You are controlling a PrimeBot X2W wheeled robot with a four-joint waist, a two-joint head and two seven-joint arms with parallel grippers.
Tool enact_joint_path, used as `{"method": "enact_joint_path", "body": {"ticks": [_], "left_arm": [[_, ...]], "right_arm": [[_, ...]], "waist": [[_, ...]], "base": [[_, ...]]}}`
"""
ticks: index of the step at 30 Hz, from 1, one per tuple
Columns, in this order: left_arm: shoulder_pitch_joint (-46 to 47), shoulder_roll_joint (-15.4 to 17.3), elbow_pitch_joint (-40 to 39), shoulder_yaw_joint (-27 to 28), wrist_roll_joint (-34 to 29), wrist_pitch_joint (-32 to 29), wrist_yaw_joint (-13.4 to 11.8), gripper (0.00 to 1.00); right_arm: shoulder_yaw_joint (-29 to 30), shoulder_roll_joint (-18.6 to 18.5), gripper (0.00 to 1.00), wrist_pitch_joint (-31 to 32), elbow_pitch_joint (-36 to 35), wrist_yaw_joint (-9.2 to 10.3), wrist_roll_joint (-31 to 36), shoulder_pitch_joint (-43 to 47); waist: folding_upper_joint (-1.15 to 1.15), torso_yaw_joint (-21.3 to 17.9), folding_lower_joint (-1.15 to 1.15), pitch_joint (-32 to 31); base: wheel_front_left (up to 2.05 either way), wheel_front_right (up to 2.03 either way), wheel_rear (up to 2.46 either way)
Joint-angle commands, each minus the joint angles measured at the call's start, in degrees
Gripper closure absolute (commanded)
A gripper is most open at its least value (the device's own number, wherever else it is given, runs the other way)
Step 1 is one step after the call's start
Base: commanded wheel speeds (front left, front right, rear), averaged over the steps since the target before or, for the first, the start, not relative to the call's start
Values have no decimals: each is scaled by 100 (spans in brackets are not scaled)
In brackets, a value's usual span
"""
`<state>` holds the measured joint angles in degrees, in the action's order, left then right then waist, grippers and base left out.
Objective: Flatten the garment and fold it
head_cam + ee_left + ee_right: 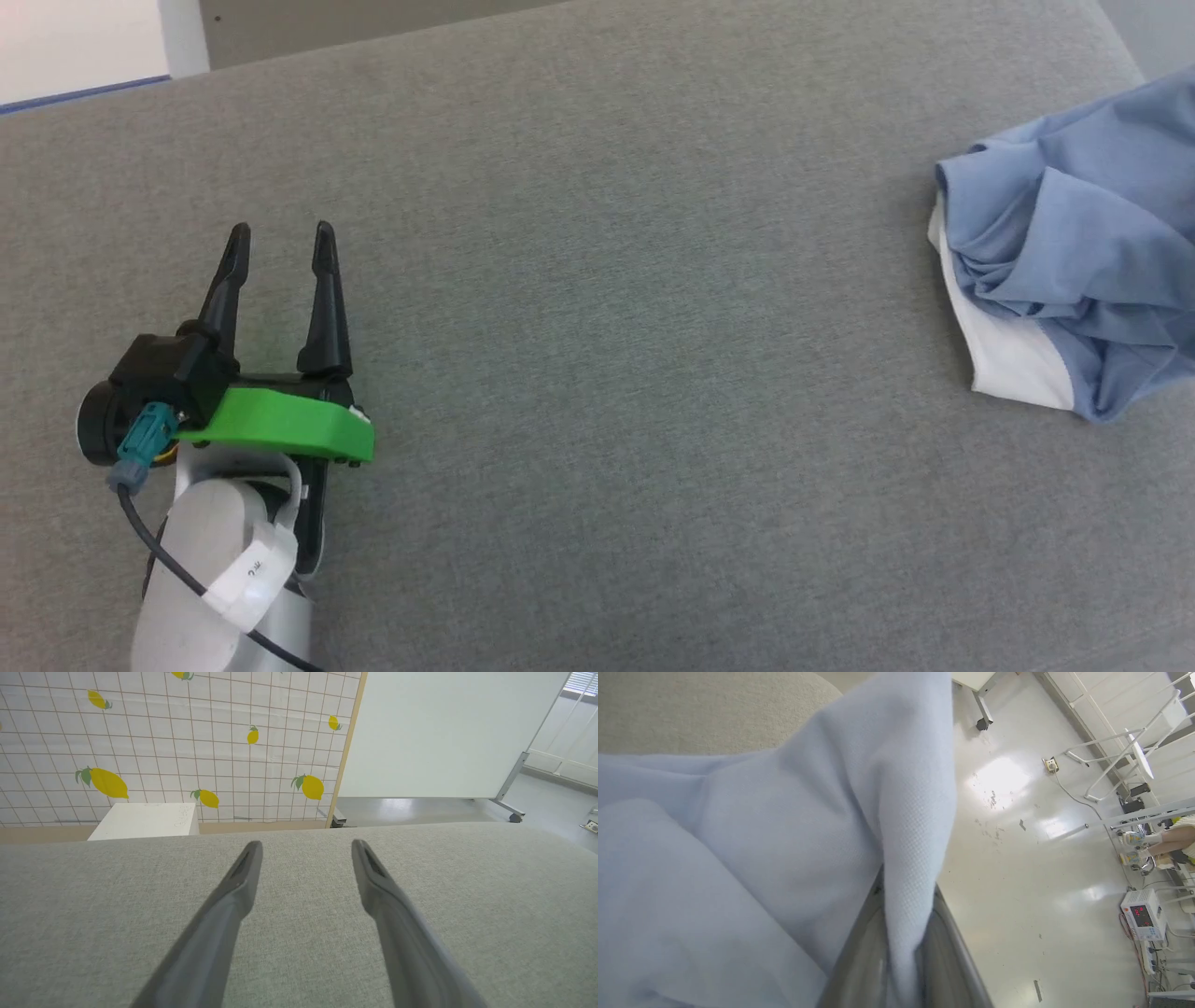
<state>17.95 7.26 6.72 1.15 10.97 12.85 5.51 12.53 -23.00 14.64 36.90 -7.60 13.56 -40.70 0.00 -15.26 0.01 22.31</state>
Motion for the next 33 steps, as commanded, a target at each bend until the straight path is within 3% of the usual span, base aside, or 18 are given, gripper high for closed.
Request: {"method": "enact_joint_path", "body": {"ticks": [1, 2, 8, 12, 27, 33], "left_arm": [[41, 32, 33, -15, -47, 6, -21, 0], [30, 23, 61, -24, -40, 12, -26, 0], [-73, -113, 331, -75, 104, 95, -46, 0], [-324, -233, 647, -169, 249, 151, -53, 0], [-810, -346, 1095, -263, 422, 210, -87, 0], [-972, -362, 1130, -275, 431, 213, -97, 0]], "right_arm": [[131, 67, 44, -106, 84, 11, 89, -123], [210, 96, 0, -170, 123, 11, 124, -123], [557, 290, 0, -724, 141, 11, 109, 11], [383, 538, 0, -1230, -261, 11, -434, 516], [-546, 1342, 0, -1785, -3083, 11, -1984, 2892], [-947, 1556, 0, -1820, -3530, 11, -2209, 3484]], "waist": [[0, 94, -1, -87], [0, 119, -1, -136], [0, 333, -1, -718], [0, 582, -1, -1387], [0, 1200, -1, -2281], [0, 1430, -1, -2413]], "base": [[0, 0, 0], [0, 0, 0], [0, 0, 0], [0, 0, 0], [0, 0, 0], [0, 0, 0]]}}
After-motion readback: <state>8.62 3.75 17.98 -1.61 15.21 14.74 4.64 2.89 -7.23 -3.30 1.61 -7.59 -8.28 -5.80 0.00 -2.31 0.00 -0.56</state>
